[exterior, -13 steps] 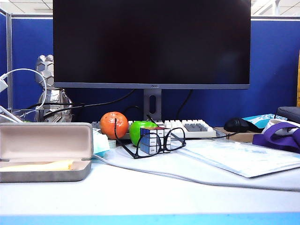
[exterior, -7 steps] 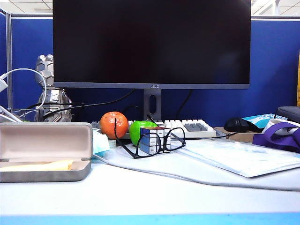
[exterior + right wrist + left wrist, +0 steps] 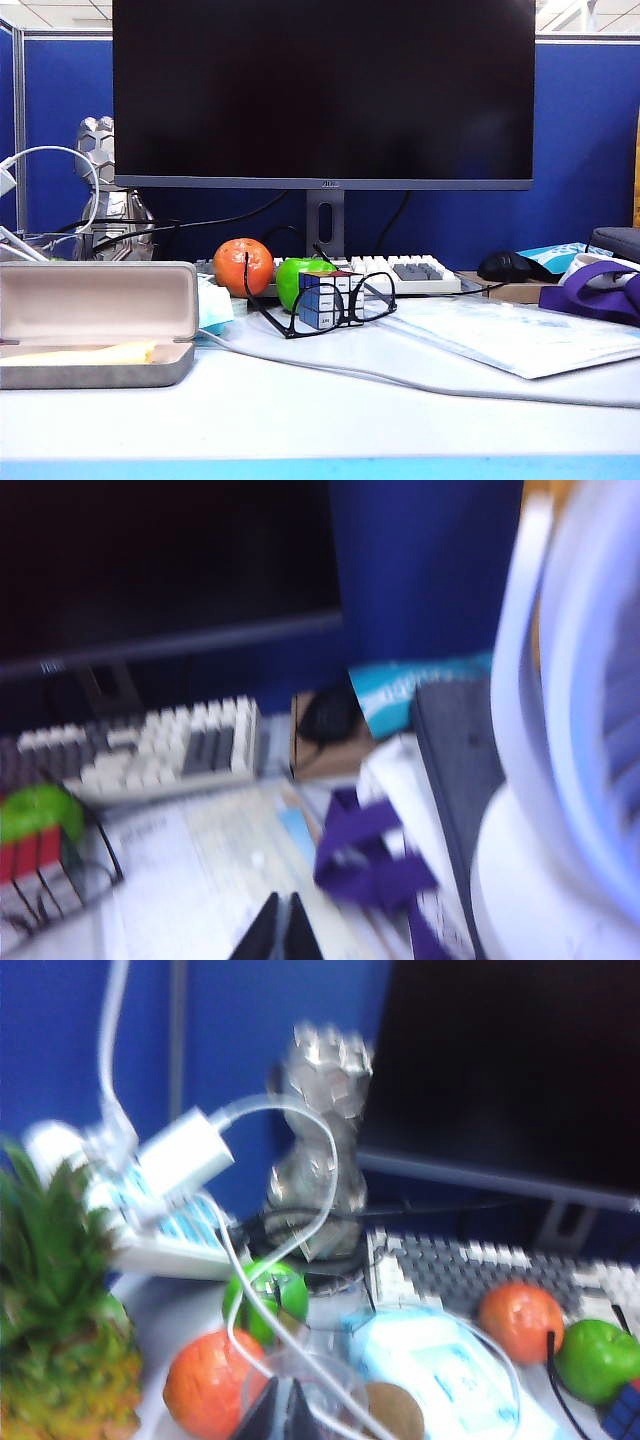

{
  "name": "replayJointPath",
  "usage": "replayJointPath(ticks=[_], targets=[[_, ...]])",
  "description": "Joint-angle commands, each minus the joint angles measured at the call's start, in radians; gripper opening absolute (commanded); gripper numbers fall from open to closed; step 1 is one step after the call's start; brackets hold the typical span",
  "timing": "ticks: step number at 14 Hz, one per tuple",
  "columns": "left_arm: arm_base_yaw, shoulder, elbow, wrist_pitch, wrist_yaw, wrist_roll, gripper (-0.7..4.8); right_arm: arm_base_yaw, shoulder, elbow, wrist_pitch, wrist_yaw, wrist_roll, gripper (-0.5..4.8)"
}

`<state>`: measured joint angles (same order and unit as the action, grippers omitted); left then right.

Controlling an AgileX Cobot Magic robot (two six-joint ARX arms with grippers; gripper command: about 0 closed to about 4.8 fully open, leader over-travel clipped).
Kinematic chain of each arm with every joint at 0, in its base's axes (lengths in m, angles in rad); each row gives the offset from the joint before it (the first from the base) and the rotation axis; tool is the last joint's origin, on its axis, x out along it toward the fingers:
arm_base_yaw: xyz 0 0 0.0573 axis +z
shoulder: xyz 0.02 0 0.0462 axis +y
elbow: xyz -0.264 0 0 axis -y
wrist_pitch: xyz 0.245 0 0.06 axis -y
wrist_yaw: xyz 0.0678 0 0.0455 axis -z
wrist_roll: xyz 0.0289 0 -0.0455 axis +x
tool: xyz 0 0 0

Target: Pick up the glasses, fold the temples of the glasses, place the glasses into the glasses case, and finally close the glasses case.

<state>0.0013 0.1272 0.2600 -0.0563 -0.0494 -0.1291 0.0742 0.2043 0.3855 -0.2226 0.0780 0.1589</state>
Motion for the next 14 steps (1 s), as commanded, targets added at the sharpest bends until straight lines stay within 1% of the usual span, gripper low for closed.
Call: replayJointPath(ticks=[1,2,4,5,6,7,8,9,11,13,14], targets=[[0.0,0.119,0.101,0.047,0.002,-0.002,-0.03,0.002,0.15,0.142,0.049,-0.025,0.003,-0.03],[0.0,0.197,0.169,0.057,0.005,-0.008,-0.03,0.002,0.264,0.252,0.05,-0.031,0.028,-0.03],[0.0,0.277,0.243,0.055,0.032,-0.064,-0.03,0.002,0.414,0.39,0.057,-0.037,0.087,-0.03],[0.0,0.315,0.274,0.052,0.076,-0.097,-0.03,0.002,0.483,0.448,0.06,-0.077,0.087,-0.03],[0.0,0.349,0.301,0.049,0.114,-0.109,-0.03,0.002,0.544,0.495,0.064,-0.13,0.087,-0.03],[0.0,0.406,0.354,0.025,0.185,-0.112,-0.03,0.003,0.641,0.566,0.063,-0.217,0.087,-0.03],[0.0,0.451,0.404,-0.015,0.232,-0.111,-0.03,0.003,0.716,0.62,0.06,-0.29,0.087,-0.03],[0.0,0.499,0.461,-0.065,0.258,-0.111,-0.03,0.005,0.796,0.677,0.058,-0.352,0.087,-0.03],[-0.001,0.589,0.565,-0.136,0.306,-0.111,-0.03,0.032,0.927,0.785,0.001,-0.426,0.083,-0.03],[-0.002,0.674,0.658,-0.153,0.374,-0.115,-0.03,0.063,1.049,0.868,-0.019,-0.5,0.079,-0.03],[-0.002,0.698,0.684,-0.152,0.388,-0.115,-0.03,0.086,1.089,0.89,-0.019,-0.499,0.075,-0.03]])
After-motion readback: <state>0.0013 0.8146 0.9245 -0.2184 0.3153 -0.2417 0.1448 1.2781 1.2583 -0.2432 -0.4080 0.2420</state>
